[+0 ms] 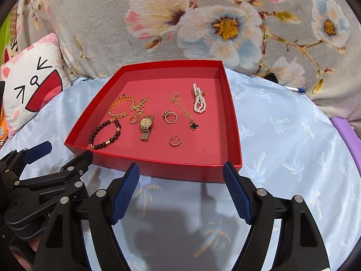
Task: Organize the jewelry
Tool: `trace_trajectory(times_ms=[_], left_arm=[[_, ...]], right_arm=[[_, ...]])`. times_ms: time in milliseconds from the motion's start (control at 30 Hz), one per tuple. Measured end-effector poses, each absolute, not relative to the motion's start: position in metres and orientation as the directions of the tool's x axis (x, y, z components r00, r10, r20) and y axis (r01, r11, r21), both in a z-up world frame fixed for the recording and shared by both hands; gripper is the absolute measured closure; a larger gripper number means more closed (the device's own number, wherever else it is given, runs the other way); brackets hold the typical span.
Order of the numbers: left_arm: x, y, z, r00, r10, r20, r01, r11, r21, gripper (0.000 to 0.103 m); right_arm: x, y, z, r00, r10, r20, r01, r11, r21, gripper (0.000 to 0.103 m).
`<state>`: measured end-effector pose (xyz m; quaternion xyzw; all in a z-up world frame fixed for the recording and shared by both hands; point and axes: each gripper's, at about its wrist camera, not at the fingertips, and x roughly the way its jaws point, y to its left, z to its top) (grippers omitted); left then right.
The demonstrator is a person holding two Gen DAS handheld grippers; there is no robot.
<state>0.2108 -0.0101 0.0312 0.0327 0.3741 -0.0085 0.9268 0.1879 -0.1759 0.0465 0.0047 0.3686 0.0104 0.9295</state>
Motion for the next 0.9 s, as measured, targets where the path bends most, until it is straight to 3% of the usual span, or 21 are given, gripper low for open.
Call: trace_trajectory(times_ms=[700, 900], left_arm=[[0.2099, -0.0115, 0.034, 0.732, 0.029, -0.681, 0.039, 0.996, 0.085, 0.019], [0.2097, -0.0093, 0.036, 0.738, 0.026, -0.674, 0.036, 0.996, 0.077, 0.019]], right_arm=[[0.1879, -0.1762, 0.0462, 0.73, 0.019, -0.684, -0.013, 1.0, 0.014, 0.028], [0.1872, -0.1793, 0.046, 0.742, 0.002, -0.67, 0.006, 1.0, 0.011, 0.022]])
